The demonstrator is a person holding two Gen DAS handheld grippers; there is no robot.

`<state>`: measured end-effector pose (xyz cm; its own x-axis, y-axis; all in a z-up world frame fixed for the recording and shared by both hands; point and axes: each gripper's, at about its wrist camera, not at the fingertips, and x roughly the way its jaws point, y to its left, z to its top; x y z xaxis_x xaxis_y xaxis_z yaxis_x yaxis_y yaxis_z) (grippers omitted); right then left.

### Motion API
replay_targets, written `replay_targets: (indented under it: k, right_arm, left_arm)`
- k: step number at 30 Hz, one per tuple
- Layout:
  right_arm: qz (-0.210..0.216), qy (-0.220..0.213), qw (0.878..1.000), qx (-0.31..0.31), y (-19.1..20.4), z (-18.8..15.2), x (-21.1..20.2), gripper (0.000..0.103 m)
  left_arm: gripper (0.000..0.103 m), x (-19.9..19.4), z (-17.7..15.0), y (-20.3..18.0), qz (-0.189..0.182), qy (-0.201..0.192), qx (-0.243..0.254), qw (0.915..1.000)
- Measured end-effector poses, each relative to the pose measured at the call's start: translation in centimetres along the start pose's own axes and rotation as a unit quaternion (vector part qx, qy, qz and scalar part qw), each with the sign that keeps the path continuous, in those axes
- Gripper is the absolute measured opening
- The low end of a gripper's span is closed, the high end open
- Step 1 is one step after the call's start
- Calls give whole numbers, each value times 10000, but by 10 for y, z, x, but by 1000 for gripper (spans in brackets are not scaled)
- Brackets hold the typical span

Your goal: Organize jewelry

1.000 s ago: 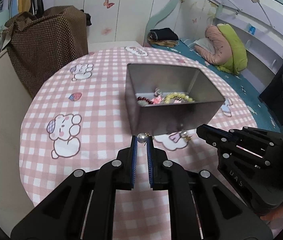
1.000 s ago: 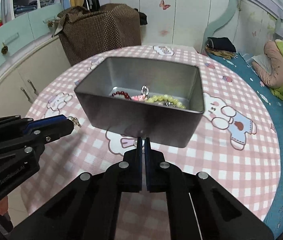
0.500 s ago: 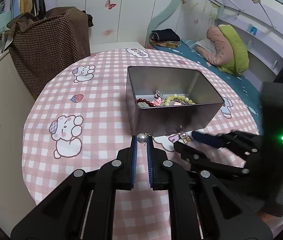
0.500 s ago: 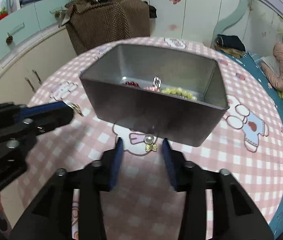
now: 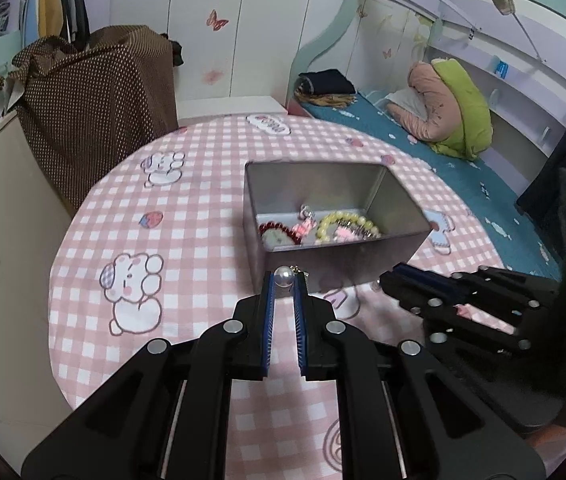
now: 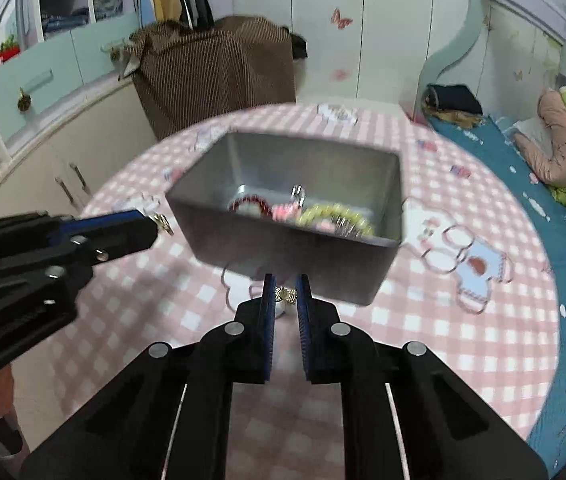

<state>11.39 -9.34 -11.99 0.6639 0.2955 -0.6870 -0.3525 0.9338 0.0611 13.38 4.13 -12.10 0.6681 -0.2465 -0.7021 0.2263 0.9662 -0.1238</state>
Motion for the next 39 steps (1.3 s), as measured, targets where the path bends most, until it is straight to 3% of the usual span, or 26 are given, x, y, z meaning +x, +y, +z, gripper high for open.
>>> replay_targets:
  k: [8, 16, 17, 18, 19, 20, 22, 24, 28, 31, 35, 39]
  right_arm:
    - [-86, -607, 9981, -36, -12, 39, -25, 10]
    - [19, -588, 9980, -217, -15, 54, -4, 13]
    - [42, -579, 9980, -238, -16, 54, -5, 23]
    - [53, -588, 9980, -236, -16, 54, -5, 40]
    - [-105, -622, 9978, -191, -20, 54, -6, 46]
    - [-199, -628, 9977, -137, -24, 53, -6, 56]
    - [-222, -608, 9979, 12, -30, 52, -7, 58]
    - [-272, -615, 9977, 74, -34, 51, -10, 58]
    - [-401, -773, 9961, 174, -37, 50, -26, 62]
    - [-524, -970, 9937, 222, -39, 49, -44, 69]
    - [-758, -1312, 9880, 299, -38, 48, -72, 87]
    - [-897, -1651, 9819, 237, -33, 48, -101, 93]
  left_arm:
    - [10, -4, 30, -12, -126, -280, 144, 9994]
    - [10, 13, 49, -15, -141, -241, 140, 9995]
    - [13, 16, 50, -14, -64, -224, 101, 9997]
    - [17, 19, 50, -12, 33, -184, 58, 9998]
    - [24, 22, 51, -10, 163, -155, 7, 9997]
    - [37, 24, 51, -7, 285, -121, -37, 9995]
    - [52, 24, 50, -3, 325, -127, -119, 9993]
    - [52, 22, 49, -2, 397, -146, -117, 9990]
    - [65, 12, 49, -6, 499, -255, -89, 9984]
    - [74, -1, 49, -13, 558, -377, -48, 9977]
    - [85, -26, 49, -23, 734, -705, 13, 9948]
    - [89, -51, 51, -35, 941, -1015, 55, 9904]
